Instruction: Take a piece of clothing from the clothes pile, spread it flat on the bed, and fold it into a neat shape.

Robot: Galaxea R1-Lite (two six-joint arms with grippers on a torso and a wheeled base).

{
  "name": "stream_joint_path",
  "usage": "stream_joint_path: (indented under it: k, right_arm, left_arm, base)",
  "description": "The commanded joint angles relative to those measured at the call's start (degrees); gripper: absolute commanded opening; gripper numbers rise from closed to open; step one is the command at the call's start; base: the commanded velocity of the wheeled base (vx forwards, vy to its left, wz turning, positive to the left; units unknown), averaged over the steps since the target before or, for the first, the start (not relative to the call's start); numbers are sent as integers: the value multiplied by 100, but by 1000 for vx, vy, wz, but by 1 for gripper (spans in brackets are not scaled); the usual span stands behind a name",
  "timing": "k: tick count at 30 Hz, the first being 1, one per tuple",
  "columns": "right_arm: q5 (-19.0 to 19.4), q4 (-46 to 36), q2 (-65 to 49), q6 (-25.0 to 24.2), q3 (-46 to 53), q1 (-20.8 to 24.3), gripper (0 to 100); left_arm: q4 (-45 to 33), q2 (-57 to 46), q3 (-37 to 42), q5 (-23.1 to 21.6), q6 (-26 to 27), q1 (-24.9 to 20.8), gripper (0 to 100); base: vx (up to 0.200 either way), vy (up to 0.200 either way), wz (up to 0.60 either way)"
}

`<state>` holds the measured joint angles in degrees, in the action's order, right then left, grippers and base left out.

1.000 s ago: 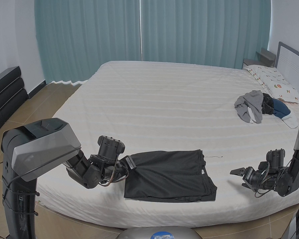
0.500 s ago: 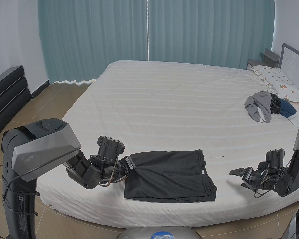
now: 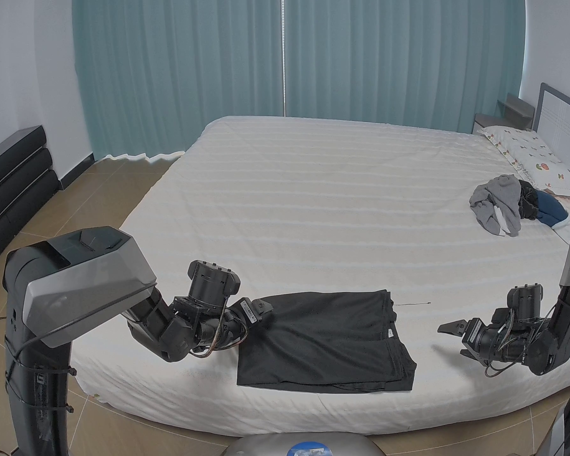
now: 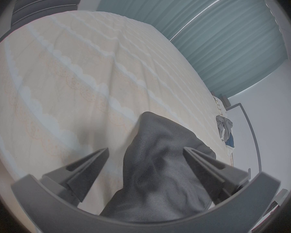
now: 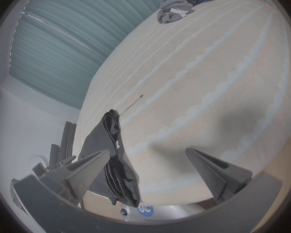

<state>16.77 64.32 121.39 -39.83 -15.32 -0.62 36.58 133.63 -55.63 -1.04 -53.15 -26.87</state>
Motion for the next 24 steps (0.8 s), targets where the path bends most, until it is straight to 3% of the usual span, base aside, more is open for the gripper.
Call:
stream_joint_path:
  k: [1, 9, 17, 24]
  right_arm:
    - [10, 2, -2, -8, 12, 1, 100]
    - [10, 2, -28, -69, 29, 256, 100]
    - [-122, 2, -90, -113, 3, 888, 100]
    - [-1141, -7, -810, -104, 21, 1424, 100]
  left_arm:
    - [-2, -13, 17, -2, -2, 15, 100]
    - [15, -241, 280, 60, -37, 76, 100]
    - [490, -848, 799, 200, -46, 156, 100]
    - [815, -1823, 1379, 438, 7, 287, 100]
  base:
    - [0, 0, 0]
    - [0, 0, 0]
    - [0, 0, 0]
    - [0, 0, 0]
